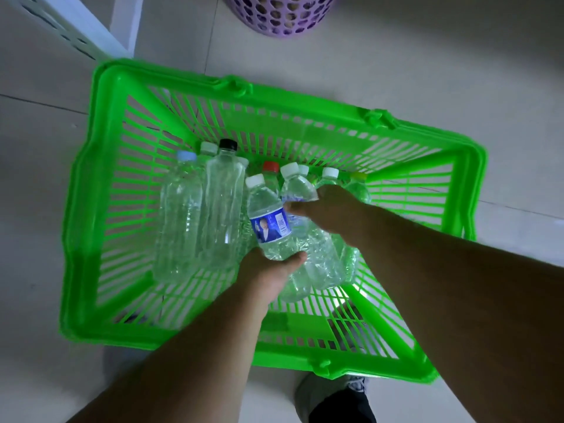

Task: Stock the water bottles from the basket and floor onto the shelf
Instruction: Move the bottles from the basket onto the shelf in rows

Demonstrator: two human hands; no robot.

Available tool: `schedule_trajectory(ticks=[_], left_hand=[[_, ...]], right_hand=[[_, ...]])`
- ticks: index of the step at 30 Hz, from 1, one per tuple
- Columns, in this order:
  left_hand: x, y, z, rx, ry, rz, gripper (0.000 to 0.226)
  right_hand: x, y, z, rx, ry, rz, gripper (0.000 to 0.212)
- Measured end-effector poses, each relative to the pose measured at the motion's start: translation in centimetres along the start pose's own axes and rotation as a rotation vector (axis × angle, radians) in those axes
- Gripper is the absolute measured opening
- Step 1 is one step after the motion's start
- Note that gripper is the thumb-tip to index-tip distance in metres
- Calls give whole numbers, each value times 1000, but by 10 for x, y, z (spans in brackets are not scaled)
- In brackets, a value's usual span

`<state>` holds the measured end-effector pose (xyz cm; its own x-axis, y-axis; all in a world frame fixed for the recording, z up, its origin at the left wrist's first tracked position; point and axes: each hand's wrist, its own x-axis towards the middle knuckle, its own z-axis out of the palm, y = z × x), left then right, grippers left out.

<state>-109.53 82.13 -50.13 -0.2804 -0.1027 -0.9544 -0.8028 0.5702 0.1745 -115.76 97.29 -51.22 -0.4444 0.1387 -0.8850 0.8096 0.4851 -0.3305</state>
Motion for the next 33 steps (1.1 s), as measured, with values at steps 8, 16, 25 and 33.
schedule_trajectory(ticks=[8,16,25,33], left_hand=[[-2,-8,-13,-109,3,81,41],[-87,6,-83,-11,18,223,74],[-271,36,-205,65,43,524,32],[-506,48,-317,69,81,719,21]], right_hand=[[-19,1,-2,99,64,-116,36],[-110,-45,-21,178,190,-207,20],[-297,-143,-62,299,382,-276,35],[-556,-246,-104,313,490,-414,40]])
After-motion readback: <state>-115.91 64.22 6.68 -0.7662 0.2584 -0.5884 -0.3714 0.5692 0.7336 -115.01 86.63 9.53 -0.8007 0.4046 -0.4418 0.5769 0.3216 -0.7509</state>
